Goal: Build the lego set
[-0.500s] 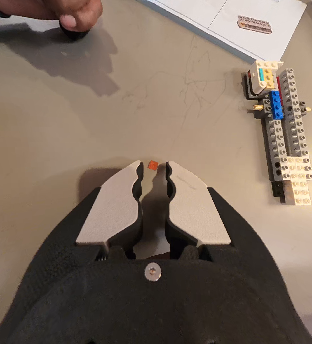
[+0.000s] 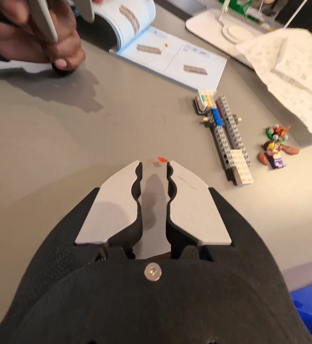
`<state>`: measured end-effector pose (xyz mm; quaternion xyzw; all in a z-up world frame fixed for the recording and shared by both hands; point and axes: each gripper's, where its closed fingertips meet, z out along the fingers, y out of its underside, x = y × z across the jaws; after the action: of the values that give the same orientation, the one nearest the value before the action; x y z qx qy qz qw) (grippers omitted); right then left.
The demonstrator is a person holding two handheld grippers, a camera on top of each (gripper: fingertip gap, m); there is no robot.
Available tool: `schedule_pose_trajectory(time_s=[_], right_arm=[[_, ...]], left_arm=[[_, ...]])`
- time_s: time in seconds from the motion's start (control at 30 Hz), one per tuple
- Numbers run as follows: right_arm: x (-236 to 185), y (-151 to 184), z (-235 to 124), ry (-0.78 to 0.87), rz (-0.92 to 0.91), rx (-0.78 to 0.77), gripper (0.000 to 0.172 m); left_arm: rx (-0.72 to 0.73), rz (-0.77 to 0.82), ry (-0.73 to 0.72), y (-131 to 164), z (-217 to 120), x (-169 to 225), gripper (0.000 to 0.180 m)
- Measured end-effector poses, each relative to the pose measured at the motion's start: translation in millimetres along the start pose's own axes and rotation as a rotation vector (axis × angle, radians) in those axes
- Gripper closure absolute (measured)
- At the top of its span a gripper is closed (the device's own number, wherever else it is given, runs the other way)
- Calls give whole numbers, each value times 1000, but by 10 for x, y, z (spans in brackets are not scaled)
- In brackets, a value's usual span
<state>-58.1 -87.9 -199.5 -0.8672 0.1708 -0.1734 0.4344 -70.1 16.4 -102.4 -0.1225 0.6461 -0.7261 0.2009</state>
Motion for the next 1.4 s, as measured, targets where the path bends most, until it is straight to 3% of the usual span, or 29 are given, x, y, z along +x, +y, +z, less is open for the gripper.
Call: schedule_pose_trajectory(time_s=[0.43,0.57,0.73,0.8,0.9,1.07,1.13,1.4], right_arm=[[169,207,123,13,19,-146,147],[167,198,144,4,-6,-158,156],[130,227,201,-34,18,-210,154],[132,228,231,-37,1,-228,162],[122,207,254,-66,-92,-278,163],[86,238,183,-219,-384,-501,163],[88,191,196,-245,-460,-505,156],[170,151,119,-252,-179,-370,148]], left_arm=[[0,-9,-8,1,-2,-15,161],[-2,-7,-7,3,1,-13,161],[-3,-7,-5,4,3,-10,161],[-3,-7,-6,3,3,-11,161],[-6,-6,-5,7,6,-9,161],[-13,-2,0,13,13,3,161],[-13,-2,1,15,13,4,161],[-22,2,-1,23,14,3,161]])
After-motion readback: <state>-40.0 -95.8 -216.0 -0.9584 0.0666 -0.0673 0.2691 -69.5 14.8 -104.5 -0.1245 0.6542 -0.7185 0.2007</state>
